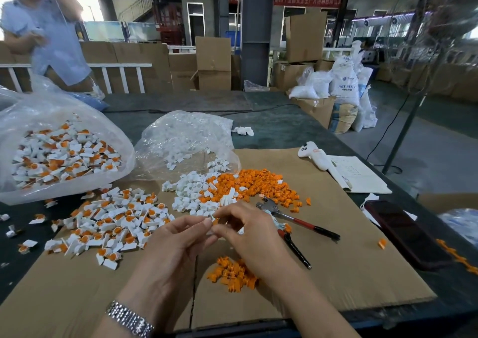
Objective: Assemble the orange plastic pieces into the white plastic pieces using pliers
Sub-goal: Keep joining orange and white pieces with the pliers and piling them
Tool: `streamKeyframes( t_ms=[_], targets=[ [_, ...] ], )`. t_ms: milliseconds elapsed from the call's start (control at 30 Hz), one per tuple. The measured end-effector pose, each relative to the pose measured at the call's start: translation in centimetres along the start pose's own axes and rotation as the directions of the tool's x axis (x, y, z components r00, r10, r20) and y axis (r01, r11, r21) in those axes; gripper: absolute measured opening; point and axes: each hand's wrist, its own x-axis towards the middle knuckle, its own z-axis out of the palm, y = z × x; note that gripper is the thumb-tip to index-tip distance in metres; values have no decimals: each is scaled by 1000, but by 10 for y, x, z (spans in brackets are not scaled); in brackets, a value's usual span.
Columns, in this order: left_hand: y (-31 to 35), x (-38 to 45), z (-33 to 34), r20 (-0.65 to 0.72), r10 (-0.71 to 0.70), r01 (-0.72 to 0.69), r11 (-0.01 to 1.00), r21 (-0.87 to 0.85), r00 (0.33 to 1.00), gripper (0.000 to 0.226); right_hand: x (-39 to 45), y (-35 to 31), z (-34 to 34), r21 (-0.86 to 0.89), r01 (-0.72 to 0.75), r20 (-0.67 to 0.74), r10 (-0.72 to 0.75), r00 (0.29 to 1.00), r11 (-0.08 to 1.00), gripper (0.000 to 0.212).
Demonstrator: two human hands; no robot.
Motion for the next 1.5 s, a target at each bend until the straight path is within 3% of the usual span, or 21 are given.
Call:
streamKeyframes(
  t_ms=[333,567,800,1000,1233,1500],
  targets=[
    [-5,1,-3,-41,-51,53,997,63,998,6,-1,-1,2,-51,40,71,-37,997,998,16],
    [-2,2,-2,-41,-49,50,998,33,998,21,-1,-1,1,-37,27,51,-25,998,999,14],
    [6,-6,3,-37,-63,64,998,23,997,32,-3,0,-5,8,18,56,-19,998,1000,24],
    [12,-13,10,-13,-53,54,998,46,998,30,-9,3,-6,212,-70,18,68,998,975,37],
    [11,-13,7,-37,-33,36,997,75,999,20,-9,3,-6,182,-27,5,26,1000,983,21],
    [10,-12,3,-16,-48,50,995,86,999,20,-11,7,-6,201,-38,21,34,999,979,21]
  ],
)
